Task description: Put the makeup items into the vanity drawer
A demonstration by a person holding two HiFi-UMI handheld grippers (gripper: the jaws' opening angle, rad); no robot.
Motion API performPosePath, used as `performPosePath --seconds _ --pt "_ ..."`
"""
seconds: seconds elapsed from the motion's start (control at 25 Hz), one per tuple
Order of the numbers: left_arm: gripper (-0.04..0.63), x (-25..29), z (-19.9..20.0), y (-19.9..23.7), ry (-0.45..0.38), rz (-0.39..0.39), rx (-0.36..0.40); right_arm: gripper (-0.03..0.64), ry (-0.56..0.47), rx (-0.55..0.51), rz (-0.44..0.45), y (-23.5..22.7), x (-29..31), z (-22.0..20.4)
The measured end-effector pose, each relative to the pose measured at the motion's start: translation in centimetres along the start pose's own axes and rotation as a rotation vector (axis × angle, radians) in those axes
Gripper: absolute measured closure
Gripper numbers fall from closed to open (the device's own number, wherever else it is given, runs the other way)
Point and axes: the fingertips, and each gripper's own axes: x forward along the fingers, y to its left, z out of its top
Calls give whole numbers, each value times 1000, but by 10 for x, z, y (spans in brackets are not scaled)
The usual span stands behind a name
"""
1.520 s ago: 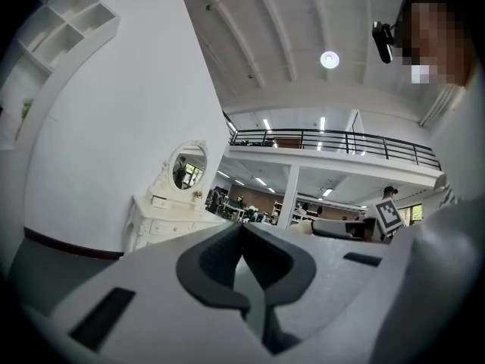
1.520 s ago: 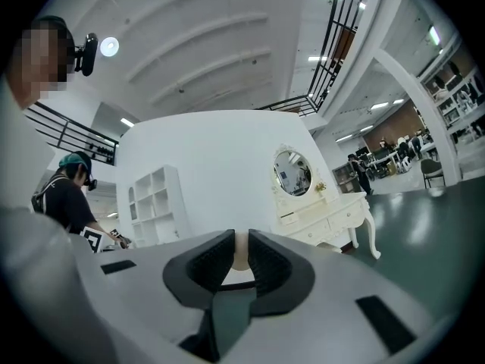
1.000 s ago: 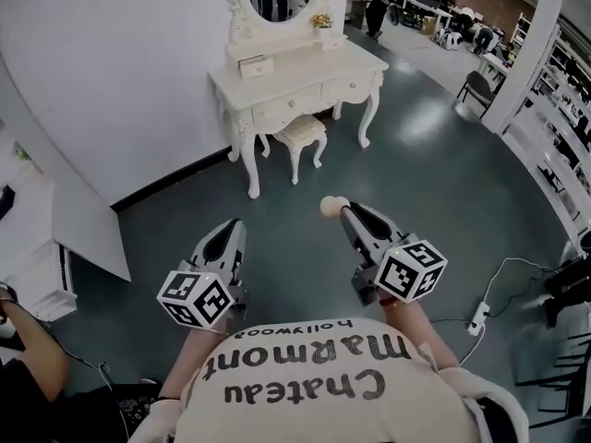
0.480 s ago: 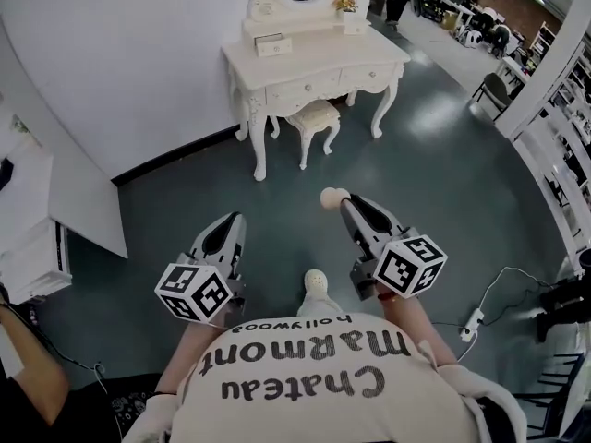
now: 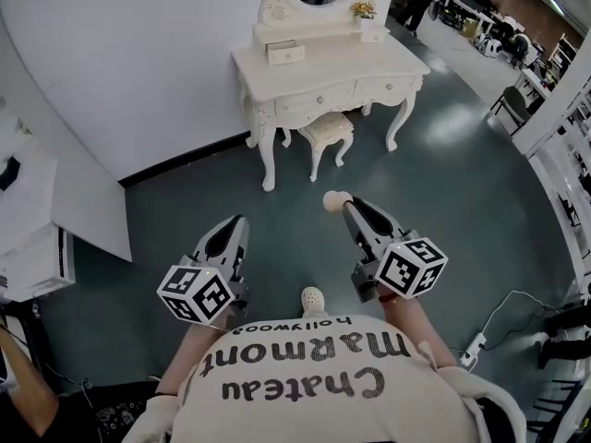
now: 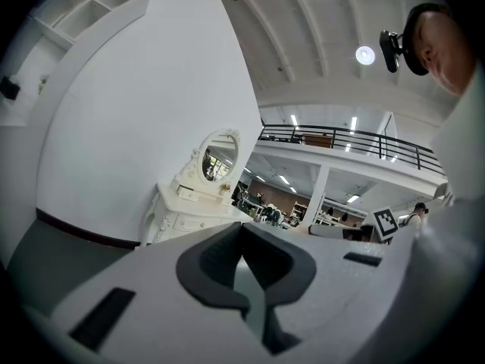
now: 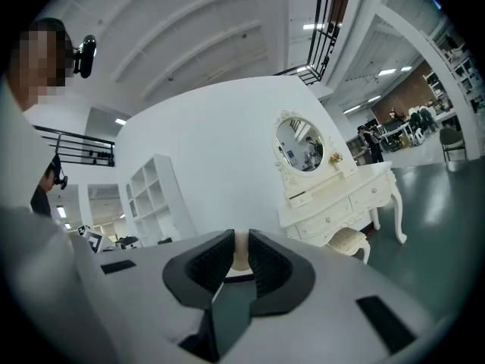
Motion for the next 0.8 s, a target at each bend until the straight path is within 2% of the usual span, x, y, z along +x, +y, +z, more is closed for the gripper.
performPosePath --seconds 0.44,0.68,0.8 --pt "586 98 39 0 -80 52 15 541 -23 -21 59 -79 49 68" --pt "586 138 39 -1 -94 72 33 541 -28 -16 89 -119 69 82" --pt "586 152 33 3 -81 90 19 541 -18 4 92 -137 77 79"
